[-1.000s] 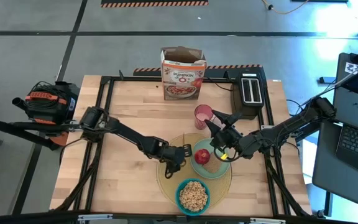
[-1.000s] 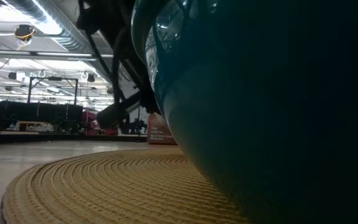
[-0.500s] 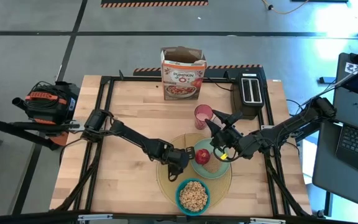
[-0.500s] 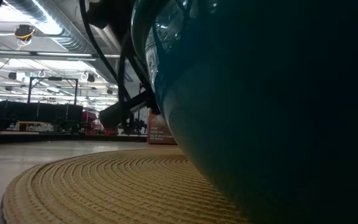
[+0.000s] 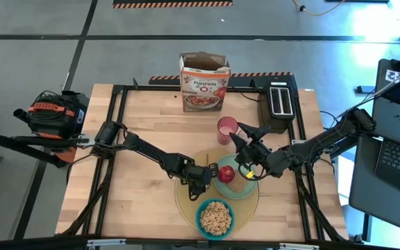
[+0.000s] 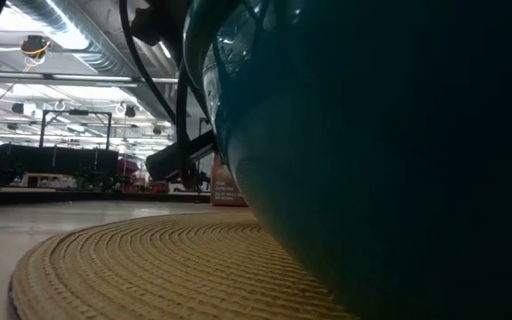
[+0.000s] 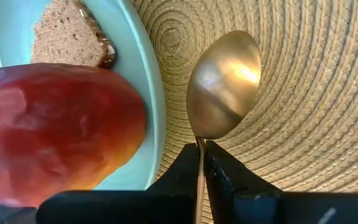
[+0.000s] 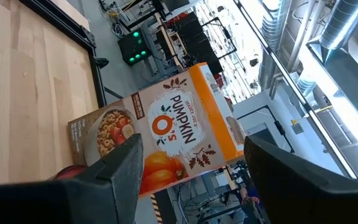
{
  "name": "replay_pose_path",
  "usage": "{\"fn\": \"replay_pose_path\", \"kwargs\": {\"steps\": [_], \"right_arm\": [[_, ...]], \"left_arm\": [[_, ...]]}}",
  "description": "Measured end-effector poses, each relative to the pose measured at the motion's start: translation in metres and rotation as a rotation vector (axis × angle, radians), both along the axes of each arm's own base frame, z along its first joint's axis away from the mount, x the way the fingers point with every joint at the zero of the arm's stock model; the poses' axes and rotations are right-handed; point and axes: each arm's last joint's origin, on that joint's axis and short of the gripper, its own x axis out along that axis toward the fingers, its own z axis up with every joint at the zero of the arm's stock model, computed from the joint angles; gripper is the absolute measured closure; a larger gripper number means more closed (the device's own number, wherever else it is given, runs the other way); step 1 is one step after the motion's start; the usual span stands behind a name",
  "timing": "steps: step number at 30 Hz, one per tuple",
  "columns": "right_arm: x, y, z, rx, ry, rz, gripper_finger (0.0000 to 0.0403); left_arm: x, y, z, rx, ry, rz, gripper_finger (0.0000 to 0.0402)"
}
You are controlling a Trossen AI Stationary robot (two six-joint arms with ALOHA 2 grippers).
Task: Arrange a breakfast setting
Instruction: Put the spoon on the brown table mat to the left side of the blue bowl
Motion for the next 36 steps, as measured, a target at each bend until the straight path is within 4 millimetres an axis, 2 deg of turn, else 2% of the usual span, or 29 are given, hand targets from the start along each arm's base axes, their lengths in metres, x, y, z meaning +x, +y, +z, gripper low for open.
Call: {"fn": "replay_pose_path", "kwargs": {"steps": [4, 9, 36], "right_arm": [[0.000, 0.000, 0.000, -0.007, 0.007, 0.000, 0.0155], [0.000, 0.000, 0.000, -0.008, 0.009, 0.000, 0.0155], [0.000, 0.000, -0.002, -0.015, 0.023, -0.015, 0.0155]], "left_arm": [[0.002, 0.000, -0.005, 0.009, -0.008, 0.012, 0.0397], [0.005, 0.000, -0.015, 0.017, -0.003, 0.020, 0.0372], [0.001, 0.004, -0.018, 0.128, 0.018, 0.081, 0.0364]]}}
